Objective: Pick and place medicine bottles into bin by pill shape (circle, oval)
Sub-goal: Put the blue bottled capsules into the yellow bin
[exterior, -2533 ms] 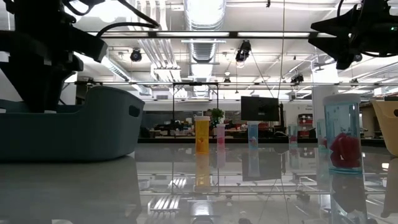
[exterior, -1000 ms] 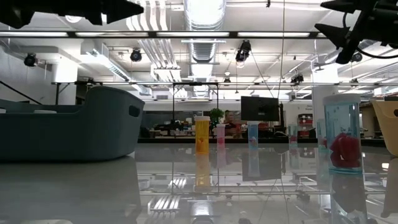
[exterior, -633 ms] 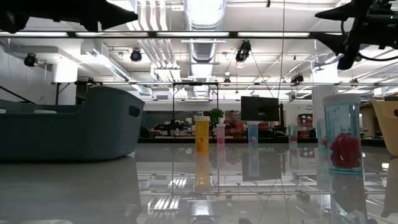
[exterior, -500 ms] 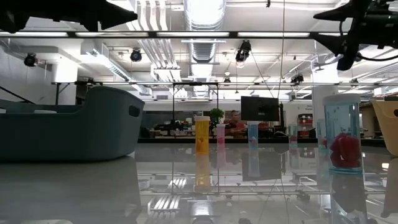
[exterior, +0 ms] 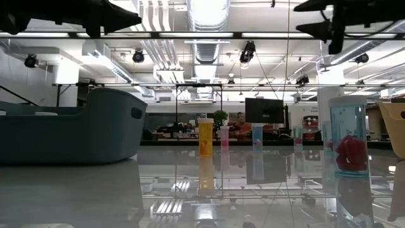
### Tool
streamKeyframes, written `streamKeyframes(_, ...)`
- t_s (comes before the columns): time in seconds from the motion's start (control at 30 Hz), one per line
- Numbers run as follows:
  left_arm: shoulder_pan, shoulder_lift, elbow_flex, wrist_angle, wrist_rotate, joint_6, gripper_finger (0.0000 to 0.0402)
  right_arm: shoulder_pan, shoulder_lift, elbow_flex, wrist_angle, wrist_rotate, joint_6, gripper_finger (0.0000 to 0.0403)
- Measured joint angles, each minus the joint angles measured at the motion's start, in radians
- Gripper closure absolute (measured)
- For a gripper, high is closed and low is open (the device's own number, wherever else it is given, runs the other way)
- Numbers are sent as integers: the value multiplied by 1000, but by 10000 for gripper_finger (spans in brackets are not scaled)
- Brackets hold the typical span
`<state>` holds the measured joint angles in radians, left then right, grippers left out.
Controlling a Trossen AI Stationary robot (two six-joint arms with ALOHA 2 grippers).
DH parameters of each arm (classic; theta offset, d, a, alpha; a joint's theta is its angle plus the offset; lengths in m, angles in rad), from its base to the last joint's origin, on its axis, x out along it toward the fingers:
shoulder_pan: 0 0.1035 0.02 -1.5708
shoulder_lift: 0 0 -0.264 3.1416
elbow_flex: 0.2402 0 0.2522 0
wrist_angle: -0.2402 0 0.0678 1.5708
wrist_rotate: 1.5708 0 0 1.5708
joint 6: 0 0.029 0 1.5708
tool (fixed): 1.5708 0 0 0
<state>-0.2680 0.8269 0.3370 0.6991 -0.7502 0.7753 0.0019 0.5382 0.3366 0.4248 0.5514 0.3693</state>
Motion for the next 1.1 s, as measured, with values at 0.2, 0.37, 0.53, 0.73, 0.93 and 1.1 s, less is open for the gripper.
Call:
streamKeyframes(0.2,0,3,0,0,0,1,242,0,165,210,-251,0,43,177)
streamKeyframes(0.37,0,3,0,-1,0,2,242,0,299,370,-477,-4,110,177)
streamKeyframes(0.53,0,6,0,-1,0,22,242,-4,420,518,-642,2,184,177)
streamKeyframes(0.73,0,8,0,0,-6,27,242,-16,563,684,-864,-1,302,177)
streamKeyframes(0.93,0,8,0,0,-11,43,242,-39,711,840,-1117,-2,402,177)
streamKeyframes(1.1,0,9,0,0,-11,43,242,-78,818,950,-1265,-21,488,177)
